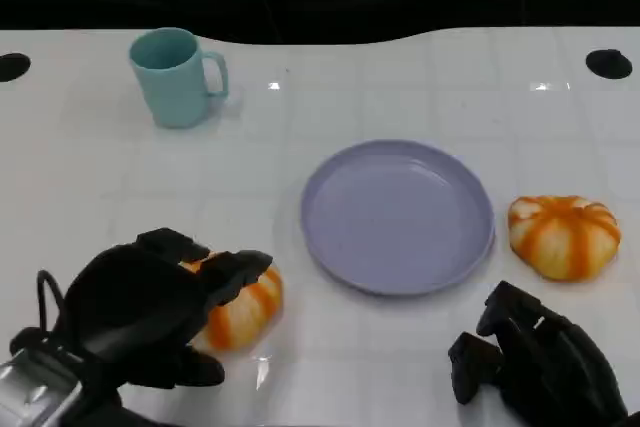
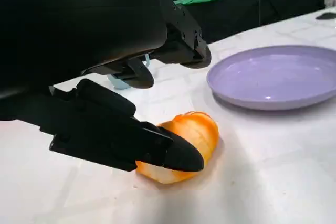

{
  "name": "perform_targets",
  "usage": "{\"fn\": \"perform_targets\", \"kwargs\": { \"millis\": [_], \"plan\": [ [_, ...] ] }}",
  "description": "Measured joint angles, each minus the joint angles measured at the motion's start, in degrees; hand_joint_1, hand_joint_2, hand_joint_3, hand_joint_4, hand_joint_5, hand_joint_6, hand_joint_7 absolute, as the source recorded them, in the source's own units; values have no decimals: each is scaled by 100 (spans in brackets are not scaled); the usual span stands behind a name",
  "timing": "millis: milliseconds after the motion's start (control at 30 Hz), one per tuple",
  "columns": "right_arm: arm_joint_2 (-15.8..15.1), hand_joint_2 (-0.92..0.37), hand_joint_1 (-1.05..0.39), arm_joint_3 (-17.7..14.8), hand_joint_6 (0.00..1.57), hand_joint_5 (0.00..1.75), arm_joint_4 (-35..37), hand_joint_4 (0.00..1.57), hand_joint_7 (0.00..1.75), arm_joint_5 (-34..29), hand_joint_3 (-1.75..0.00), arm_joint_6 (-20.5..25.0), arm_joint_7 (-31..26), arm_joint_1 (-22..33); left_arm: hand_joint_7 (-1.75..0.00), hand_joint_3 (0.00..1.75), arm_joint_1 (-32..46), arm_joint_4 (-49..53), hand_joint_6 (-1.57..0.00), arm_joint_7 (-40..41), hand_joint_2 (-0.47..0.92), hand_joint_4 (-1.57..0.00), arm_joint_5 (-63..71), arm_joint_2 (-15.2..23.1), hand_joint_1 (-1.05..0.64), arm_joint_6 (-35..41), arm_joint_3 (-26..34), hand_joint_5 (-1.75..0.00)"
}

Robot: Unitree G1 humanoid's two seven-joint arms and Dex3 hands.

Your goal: Grasp the bread from the table and place it into the plate.

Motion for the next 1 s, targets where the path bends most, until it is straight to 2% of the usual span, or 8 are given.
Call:
{"fn": "perform_targets", "kwargs": {
  "millis": [233,600,833,867,900,933,967,1000],
  "plan": [
    [-2,-92,-56,2,69,173,-12,77,145,0,-24,7,-2,9,0,0,-530,588,-21,-28,90,-31,254,38,-70,491,-479,-18],
    [-8,-92,-55,20,68,172,-99,76,146,1,-24,34,-4,47,-1,0,-1266,1953,-23,1,91,-35,303,57,-63,782,-1160,-16],
    [-12,-92,-56,22,69,172,-172,77,144,1,-22,70,-4,72,-4,3,-1569,2454,-35,73,92,-52,42,57,-51,813,-1443,-23],
    [-12,-92,-56,21,68,171,-177,77,143,1,-22,85,-5,74,-5,10,-1612,2555,-48,147,92,-60,-22,57,-41,781,-1469,-54],
    [-12,-92,-55,20,68,170,-180,77,143,3,-22,100,-5,75,-5,16,-1672,2702,-58,298,92,-60,-76,56,-36,707,-1496,-83],
    [-12,-92,-55,20,68,170,-183,77,142,6,-21,123,-4,76,-6,23,-1719,2867,-68,512,92,-63,-117,56,-32,605,-1522,-103],
    [-12,-92,-55,17,68,170,-183,77,142,11,-21,131,-4,79,-9,34,-1769,3070,-87,796,92,-70,-140,51,-29,476,-1551,-124],
    [-12,-92,-55,15,68,170,-184,77,142,15,-21,133,-4,82,-11,39,-1828,3281,-97,1114,92,-74,-155,39,-28,345,-1581,-133]
  ]
}}
